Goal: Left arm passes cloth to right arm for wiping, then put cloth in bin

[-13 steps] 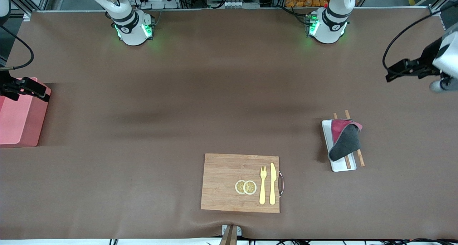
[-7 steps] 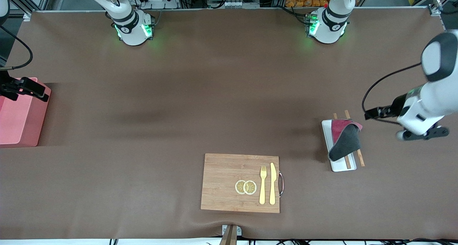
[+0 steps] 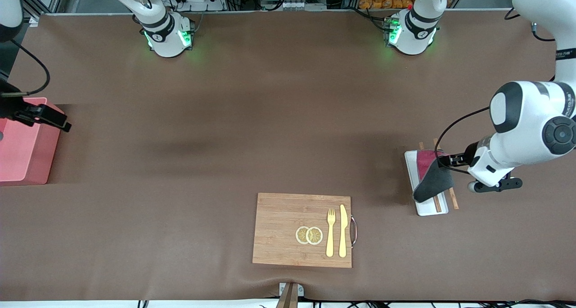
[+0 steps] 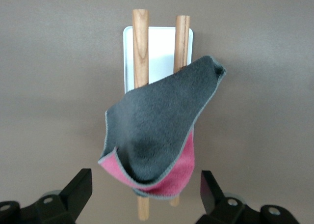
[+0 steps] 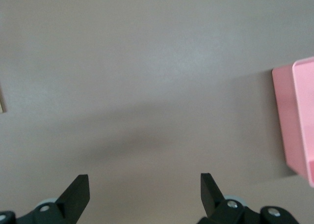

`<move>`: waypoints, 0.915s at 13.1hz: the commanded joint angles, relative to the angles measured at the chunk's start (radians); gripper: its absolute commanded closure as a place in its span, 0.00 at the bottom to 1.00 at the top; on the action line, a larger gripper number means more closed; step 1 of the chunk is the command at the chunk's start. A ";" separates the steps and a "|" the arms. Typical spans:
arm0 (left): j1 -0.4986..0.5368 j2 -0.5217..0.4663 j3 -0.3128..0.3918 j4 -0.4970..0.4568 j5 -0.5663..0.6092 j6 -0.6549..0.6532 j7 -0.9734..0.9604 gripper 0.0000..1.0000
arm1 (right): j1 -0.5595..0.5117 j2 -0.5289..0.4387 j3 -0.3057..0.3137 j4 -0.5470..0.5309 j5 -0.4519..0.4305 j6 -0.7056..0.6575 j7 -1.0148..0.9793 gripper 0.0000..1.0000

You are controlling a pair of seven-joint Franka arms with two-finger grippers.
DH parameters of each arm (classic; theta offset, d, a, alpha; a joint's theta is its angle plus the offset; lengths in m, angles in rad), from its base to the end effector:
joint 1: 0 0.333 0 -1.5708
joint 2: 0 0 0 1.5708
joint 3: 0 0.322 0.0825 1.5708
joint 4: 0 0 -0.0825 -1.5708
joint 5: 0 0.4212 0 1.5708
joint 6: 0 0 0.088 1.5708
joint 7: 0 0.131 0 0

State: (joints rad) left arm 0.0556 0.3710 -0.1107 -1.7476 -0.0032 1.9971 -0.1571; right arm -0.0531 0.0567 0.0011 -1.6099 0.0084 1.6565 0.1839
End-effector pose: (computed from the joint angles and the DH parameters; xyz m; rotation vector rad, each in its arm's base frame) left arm 0.6669 -0.0328 0.3150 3.1007 0.1685 -0.1915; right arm 0.6137 -0.0309 0.5598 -3.1119 0.3700 0.0167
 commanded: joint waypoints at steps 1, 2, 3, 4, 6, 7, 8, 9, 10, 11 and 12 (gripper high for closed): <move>-0.002 0.038 0.000 0.000 0.020 0.044 -0.002 0.21 | 0.036 0.009 0.002 -0.004 0.005 -0.024 0.149 0.00; -0.002 0.043 0.002 0.002 0.020 0.045 -0.002 0.25 | 0.039 0.014 0.002 -0.005 0.025 -0.027 0.175 0.00; 0.003 0.052 0.002 0.003 0.022 0.045 -0.004 0.25 | 0.039 0.017 0.000 -0.005 0.045 -0.030 0.195 0.00; 0.004 0.061 0.000 0.003 0.022 0.055 -0.004 0.27 | 0.038 0.020 0.000 -0.005 0.054 -0.035 0.204 0.00; -0.002 0.074 0.002 0.003 0.022 0.072 -0.004 0.31 | 0.036 0.022 0.000 -0.005 0.061 -0.040 0.204 0.00; 0.000 0.074 0.000 0.003 0.022 0.072 -0.005 0.34 | 0.035 0.022 0.000 -0.005 0.061 -0.041 0.207 0.00; 0.000 0.072 0.002 0.003 0.022 0.072 -0.005 0.36 | 0.035 0.026 0.000 -0.005 0.061 -0.041 0.209 0.00; 0.003 0.074 0.002 0.002 0.022 0.072 -0.005 0.40 | 0.036 0.028 0.000 -0.005 0.062 -0.041 0.209 0.00; 0.003 0.074 0.002 0.002 0.020 0.072 -0.005 0.44 | 0.036 0.029 0.000 -0.005 0.071 -0.041 0.210 0.00; 0.003 0.074 0.002 0.002 0.022 0.072 -0.005 0.47 | 0.035 0.031 0.000 -0.005 0.082 -0.043 0.218 0.00; 0.003 0.074 0.002 0.002 0.020 0.072 -0.005 0.50 | 0.033 0.031 0.000 -0.005 0.087 -0.044 0.221 0.00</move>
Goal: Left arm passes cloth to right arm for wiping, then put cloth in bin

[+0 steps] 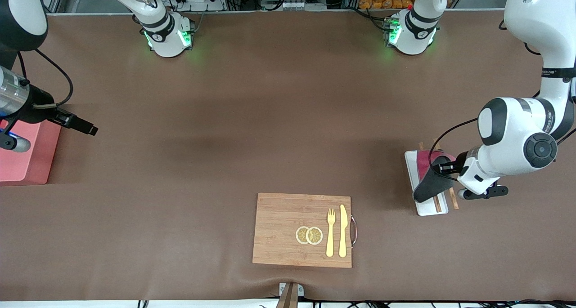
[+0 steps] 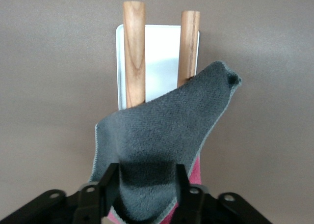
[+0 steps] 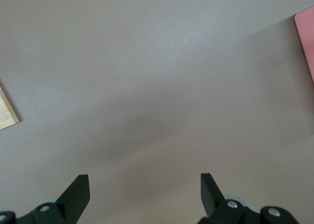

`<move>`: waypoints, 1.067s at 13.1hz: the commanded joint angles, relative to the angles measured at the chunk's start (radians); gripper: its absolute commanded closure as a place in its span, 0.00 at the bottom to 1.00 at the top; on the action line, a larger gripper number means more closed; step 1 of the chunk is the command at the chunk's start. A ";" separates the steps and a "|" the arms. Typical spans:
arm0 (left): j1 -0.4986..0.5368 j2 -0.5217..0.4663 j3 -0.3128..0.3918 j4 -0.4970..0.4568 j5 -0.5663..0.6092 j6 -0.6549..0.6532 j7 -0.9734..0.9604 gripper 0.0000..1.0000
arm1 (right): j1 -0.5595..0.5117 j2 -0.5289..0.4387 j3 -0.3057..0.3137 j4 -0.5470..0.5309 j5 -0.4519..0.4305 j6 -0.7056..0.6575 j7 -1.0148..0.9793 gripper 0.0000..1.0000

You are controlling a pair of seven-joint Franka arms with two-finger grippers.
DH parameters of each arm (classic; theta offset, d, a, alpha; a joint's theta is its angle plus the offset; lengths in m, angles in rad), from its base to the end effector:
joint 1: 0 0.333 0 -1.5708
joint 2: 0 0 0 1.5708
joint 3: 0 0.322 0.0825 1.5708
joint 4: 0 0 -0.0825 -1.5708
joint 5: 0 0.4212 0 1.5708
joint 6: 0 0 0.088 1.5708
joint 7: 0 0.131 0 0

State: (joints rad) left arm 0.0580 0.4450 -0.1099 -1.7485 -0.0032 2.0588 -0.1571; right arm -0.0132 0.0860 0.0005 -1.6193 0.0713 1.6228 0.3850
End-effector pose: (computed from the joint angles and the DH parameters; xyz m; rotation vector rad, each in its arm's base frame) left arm 0.6724 -0.0310 0.2695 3.0928 0.1771 -0.2120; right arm 0.6153 0.0012 0.5345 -3.0208 0.6192 0.1454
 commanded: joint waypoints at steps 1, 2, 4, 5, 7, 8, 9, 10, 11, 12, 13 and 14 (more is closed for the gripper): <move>0.000 0.000 0.001 0.003 0.022 0.011 -0.007 0.52 | -0.007 0.001 0.001 0.004 0.025 -0.012 0.020 0.00; 0.000 0.000 0.001 0.003 0.020 0.011 -0.007 0.56 | -0.007 0.001 0.001 0.004 0.025 -0.011 0.020 0.00; 0.000 0.000 0.001 0.003 0.020 0.011 -0.007 0.60 | -0.002 0.001 0.003 0.004 0.027 -0.012 0.043 0.00; 0.000 0.000 0.001 0.003 0.020 0.011 -0.007 0.62 | -0.001 0.003 0.001 0.004 0.027 -0.012 0.049 0.00; 0.002 0.000 0.001 0.003 0.020 0.011 -0.007 0.69 | -0.001 0.003 0.001 0.002 0.027 -0.012 0.049 0.00; 0.002 0.000 0.001 0.003 0.020 0.011 -0.007 0.70 | -0.001 0.003 0.001 0.002 0.027 -0.012 0.049 0.00; 0.003 0.000 0.001 0.003 0.020 0.011 -0.006 0.73 | -0.001 0.003 0.003 0.002 0.027 -0.012 0.049 0.00; 0.005 0.000 0.001 0.003 0.020 0.011 -0.007 0.76 | -0.001 0.003 0.001 0.002 0.027 -0.012 0.049 0.00; 0.008 0.000 0.001 0.003 0.022 0.011 -0.006 0.78 | -0.001 0.003 0.001 0.001 0.027 -0.015 0.049 0.00; 0.008 0.000 0.001 0.004 0.020 0.011 -0.005 0.80 | -0.002 0.003 0.001 0.002 0.027 -0.018 0.049 0.00; 0.008 0.000 0.001 0.004 0.020 0.011 -0.005 0.84 | -0.002 0.003 0.001 0.002 0.027 -0.018 0.049 0.00; 0.008 0.000 0.001 0.004 0.020 0.011 -0.005 0.86 | -0.002 0.001 0.001 0.002 0.027 -0.018 0.049 0.00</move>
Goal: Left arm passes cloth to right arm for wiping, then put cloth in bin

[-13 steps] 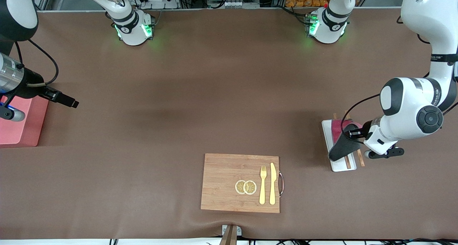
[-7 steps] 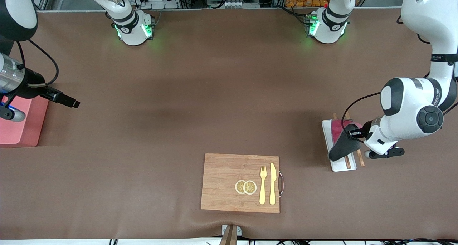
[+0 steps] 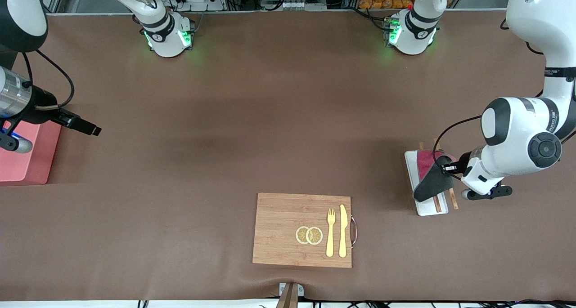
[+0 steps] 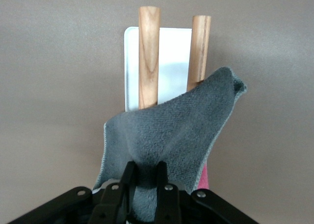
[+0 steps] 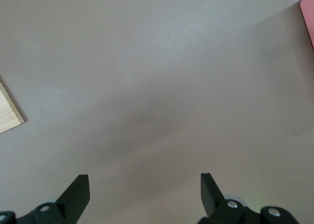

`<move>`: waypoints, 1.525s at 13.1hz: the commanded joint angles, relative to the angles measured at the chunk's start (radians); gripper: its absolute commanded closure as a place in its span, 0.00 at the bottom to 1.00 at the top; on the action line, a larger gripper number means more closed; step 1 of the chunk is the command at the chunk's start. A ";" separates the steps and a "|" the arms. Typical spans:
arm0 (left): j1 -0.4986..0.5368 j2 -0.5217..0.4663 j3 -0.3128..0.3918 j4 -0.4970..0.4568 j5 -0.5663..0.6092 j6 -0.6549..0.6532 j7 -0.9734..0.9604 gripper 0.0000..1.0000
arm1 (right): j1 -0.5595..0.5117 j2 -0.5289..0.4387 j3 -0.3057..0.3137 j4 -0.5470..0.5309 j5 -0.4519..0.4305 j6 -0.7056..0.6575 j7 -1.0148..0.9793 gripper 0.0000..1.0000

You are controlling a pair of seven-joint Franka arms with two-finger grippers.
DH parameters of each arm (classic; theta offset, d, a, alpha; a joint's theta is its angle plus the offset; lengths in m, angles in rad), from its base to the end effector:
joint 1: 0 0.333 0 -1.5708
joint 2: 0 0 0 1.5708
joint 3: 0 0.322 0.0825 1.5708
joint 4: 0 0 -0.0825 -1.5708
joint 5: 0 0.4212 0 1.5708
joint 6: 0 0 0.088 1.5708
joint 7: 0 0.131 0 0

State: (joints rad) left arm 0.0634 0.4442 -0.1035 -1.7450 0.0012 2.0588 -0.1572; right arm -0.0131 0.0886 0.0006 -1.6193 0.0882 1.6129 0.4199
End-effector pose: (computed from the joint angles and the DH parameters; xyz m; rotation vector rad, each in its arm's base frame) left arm 0.6739 -0.0229 0.2715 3.0978 0.1917 -0.2048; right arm 0.6145 0.0035 0.5323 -2.9959 0.6704 0.1703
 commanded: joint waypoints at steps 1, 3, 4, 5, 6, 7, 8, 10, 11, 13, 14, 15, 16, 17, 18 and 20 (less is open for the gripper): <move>0.003 0.001 -0.005 0.001 0.017 0.011 -0.005 0.91 | -0.002 0.000 0.001 0.002 0.010 -0.008 0.014 0.00; 0.003 0.001 -0.005 0.001 0.017 0.011 -0.005 1.00 | -0.002 0.000 0.002 0.002 0.010 -0.008 0.014 0.00; 0.003 0.001 -0.005 0.002 0.017 0.011 -0.005 1.00 | -0.001 0.000 0.002 0.002 0.010 -0.008 0.014 0.00; 0.003 -0.002 -0.005 0.002 0.016 0.011 -0.004 1.00 | -0.001 0.000 0.002 0.002 0.010 -0.008 0.014 0.00; 0.003 -0.004 -0.005 0.002 0.016 0.011 0.001 1.00 | -0.001 0.000 0.002 0.002 0.010 -0.008 0.016 0.00; 0.003 -0.008 -0.005 0.007 0.017 0.011 0.005 1.00 | -0.001 0.000 0.001 0.002 0.010 -0.008 0.016 0.00; 0.003 -0.018 -0.005 0.012 0.016 0.004 0.010 1.00 | -0.001 0.000 0.001 0.002 0.010 -0.008 0.016 0.00; 0.001 -0.050 -0.007 0.016 0.016 -0.003 0.005 1.00 | -0.001 0.000 0.001 0.002 0.010 -0.008 0.016 0.00; 0.001 -0.070 -0.013 0.018 0.016 -0.005 0.005 1.00 | -0.001 0.000 0.002 0.002 0.010 -0.008 0.016 0.00; -0.004 -0.102 -0.019 0.018 0.014 -0.019 0.007 1.00 | -0.001 0.000 0.001 0.002 0.010 -0.010 0.016 0.00; -0.007 -0.117 -0.030 0.022 0.013 -0.031 0.004 1.00 | -0.001 0.000 0.001 0.001 0.010 -0.010 0.017 0.00; -0.004 -0.127 -0.056 0.027 0.005 -0.046 -0.001 1.00 | 0.002 0.000 0.002 0.001 0.010 -0.010 0.045 0.00; -0.004 -0.139 -0.073 0.038 -0.003 -0.058 -0.005 1.00 | 0.018 0.000 0.002 0.001 0.012 -0.010 0.095 0.00; -0.005 -0.145 -0.102 0.044 -0.003 -0.069 -0.030 1.00 | 0.037 0.000 0.002 -0.001 0.012 -0.010 0.149 0.00; -0.004 -0.150 -0.138 0.058 -0.004 -0.072 -0.076 1.00 | 0.054 0.005 0.002 -0.002 0.018 -0.010 0.202 0.00; -0.007 -0.144 -0.226 0.082 -0.019 -0.078 -0.189 1.00 | 0.085 0.016 0.002 -0.001 0.111 -0.016 0.348 0.00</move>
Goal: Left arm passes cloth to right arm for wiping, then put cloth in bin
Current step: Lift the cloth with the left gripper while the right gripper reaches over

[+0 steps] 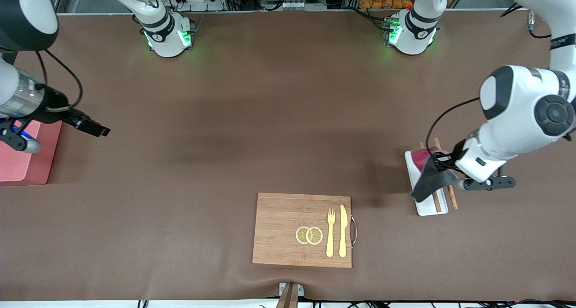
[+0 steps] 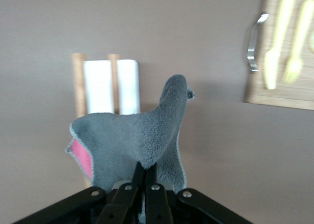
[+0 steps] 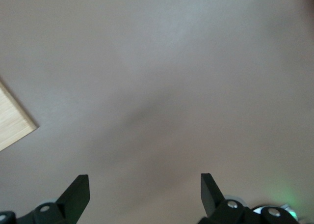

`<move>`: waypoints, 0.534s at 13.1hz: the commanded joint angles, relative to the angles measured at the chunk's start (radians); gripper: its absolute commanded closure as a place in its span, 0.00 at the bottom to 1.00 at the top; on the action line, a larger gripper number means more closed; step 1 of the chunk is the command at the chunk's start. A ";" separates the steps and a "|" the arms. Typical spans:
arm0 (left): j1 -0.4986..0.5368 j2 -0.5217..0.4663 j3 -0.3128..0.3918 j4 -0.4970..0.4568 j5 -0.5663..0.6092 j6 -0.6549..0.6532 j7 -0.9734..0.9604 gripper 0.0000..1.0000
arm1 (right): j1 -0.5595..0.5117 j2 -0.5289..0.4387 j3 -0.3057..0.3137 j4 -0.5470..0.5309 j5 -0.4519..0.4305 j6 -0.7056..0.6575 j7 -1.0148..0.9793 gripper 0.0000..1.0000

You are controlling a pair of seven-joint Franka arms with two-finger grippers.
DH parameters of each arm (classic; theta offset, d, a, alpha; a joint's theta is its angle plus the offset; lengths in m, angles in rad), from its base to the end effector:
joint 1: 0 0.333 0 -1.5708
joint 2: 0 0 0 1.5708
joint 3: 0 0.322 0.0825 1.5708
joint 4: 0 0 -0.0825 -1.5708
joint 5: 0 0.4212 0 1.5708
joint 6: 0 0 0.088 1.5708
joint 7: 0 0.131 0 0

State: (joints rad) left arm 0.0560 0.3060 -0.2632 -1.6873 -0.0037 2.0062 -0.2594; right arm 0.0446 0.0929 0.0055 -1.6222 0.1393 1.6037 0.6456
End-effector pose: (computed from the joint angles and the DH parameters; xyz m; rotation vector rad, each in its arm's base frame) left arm 0.6706 -0.1282 0.3945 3.0551 0.1013 0.0057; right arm 0.6121 0.0484 0.5283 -2.9005 0.9097 0.2317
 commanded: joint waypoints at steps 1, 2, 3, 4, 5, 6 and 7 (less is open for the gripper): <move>-0.005 0.002 -0.112 0.040 -0.015 -0.026 -0.168 1.00 | 0.046 0.021 -0.002 0.002 0.100 -0.007 0.199 0.00; -0.019 0.007 -0.148 0.061 -0.013 -0.026 -0.234 1.00 | 0.067 0.036 -0.002 0.002 0.126 -0.005 0.268 0.00; -0.045 0.025 -0.162 0.092 -0.013 -0.026 -0.286 1.00 | 0.092 0.051 -0.002 0.004 0.140 -0.001 0.336 0.00; -0.086 0.033 -0.166 0.116 -0.015 -0.026 -0.346 1.00 | 0.125 0.074 -0.002 0.007 0.150 0.005 0.405 0.00; -0.132 0.042 -0.166 0.121 -0.015 -0.024 -0.415 1.00 | 0.150 0.096 -0.002 0.011 0.164 0.009 0.475 0.00; -0.187 0.054 -0.166 0.136 -0.015 -0.009 -0.502 1.00 | 0.165 0.117 -0.004 0.011 0.222 0.019 0.529 0.00; -0.230 0.088 -0.166 0.181 -0.013 -0.003 -0.583 1.00 | 0.167 0.139 -0.004 0.011 0.299 0.034 0.561 0.00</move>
State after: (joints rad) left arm -0.1022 0.3316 -0.4344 -1.5915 -0.0100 2.0055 -0.7241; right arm 0.1964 0.1900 0.0118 -1.6252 0.3418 1.6230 1.1276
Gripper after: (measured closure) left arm 0.969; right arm 0.000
